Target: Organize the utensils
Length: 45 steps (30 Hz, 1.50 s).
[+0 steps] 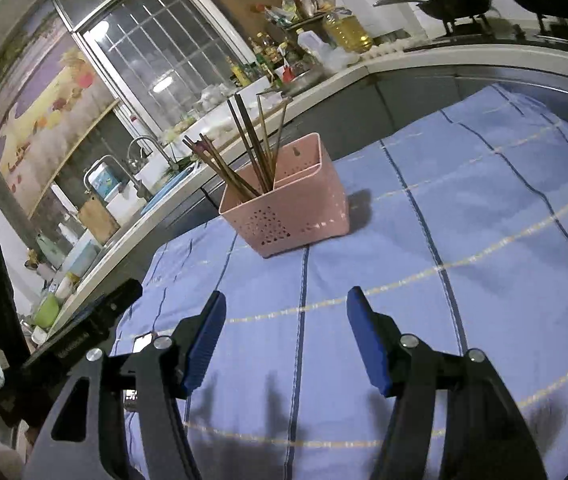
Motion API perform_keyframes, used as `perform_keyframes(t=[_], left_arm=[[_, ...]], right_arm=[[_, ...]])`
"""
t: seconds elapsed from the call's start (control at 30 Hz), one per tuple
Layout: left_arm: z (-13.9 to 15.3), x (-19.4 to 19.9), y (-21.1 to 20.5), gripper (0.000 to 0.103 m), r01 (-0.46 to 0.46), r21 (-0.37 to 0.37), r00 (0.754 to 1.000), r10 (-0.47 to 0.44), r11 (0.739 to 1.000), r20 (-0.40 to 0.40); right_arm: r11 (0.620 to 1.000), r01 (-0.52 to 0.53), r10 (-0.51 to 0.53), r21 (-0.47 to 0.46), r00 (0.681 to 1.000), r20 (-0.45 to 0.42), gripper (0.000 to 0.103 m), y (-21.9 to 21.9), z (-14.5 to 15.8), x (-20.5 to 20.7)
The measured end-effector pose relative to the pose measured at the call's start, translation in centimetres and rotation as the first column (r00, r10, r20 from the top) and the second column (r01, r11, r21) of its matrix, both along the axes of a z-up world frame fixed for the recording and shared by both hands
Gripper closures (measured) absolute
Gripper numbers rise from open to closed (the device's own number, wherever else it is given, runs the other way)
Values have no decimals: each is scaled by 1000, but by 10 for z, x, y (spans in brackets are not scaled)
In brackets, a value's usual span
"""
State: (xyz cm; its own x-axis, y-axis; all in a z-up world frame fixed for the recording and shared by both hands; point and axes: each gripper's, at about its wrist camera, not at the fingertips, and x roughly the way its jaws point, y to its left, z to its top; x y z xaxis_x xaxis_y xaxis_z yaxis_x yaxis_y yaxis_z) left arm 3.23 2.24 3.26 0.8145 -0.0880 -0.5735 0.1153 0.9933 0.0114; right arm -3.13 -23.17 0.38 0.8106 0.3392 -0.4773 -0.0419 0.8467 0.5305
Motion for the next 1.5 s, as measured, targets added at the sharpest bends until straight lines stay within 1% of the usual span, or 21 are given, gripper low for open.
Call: perform_keyframes(t=[0.07, 0.1, 0.2, 0.37, 0.57, 0.73, 1.0, 1.1, 1.27, 1.5], left_arm=[[-1, -12, -1, 15, -18, 34, 1000, 18, 999, 20], [0, -17, -2, 15, -22, 47, 999, 21, 999, 28], [3, -29, 1, 8, -43, 63, 998, 39, 997, 54], [9, -44, 8, 6, -54, 43, 996, 51, 998, 66], [15, -60, 10, 6, -62, 46, 995, 58, 997, 87], [19, -69, 9, 6, -109, 67, 990, 102, 992, 101], [24, -70, 5, 6, -124, 89, 989, 115, 988, 98], [22, -64, 4, 6, -129, 109, 989, 120, 986, 87], [16, -52, 3, 6, -136, 116, 990, 130, 984, 58], [10, -44, -1, 6, -161, 147, 986, 154, 976, 58]], right_arm=[[1000, -1, 1, 10, 1000, 14, 40, 1, 1, -10], [1000, 0, 0, 12, 1000, 26, 40, 1, 2, -17], [1000, -5, 5, 1, 999, 49, 40, 6, 7, -28], [1000, -26, 26, -5, 998, 62, 40, 16, 9, -41], [999, -34, 35, -17, 996, 77, 40, 23, 14, -50], [999, -34, 35, -19, 997, 75, 38, 24, 16, -54], [998, -42, 45, -38, 995, 90, 36, 23, 19, -51], [999, -37, 40, -35, 995, 95, 36, 22, 19, -48], [999, -34, 37, -30, 995, 89, 36, 20, 18, -41], [999, -26, 29, -34, 996, 84, 36, 16, 15, -35]])
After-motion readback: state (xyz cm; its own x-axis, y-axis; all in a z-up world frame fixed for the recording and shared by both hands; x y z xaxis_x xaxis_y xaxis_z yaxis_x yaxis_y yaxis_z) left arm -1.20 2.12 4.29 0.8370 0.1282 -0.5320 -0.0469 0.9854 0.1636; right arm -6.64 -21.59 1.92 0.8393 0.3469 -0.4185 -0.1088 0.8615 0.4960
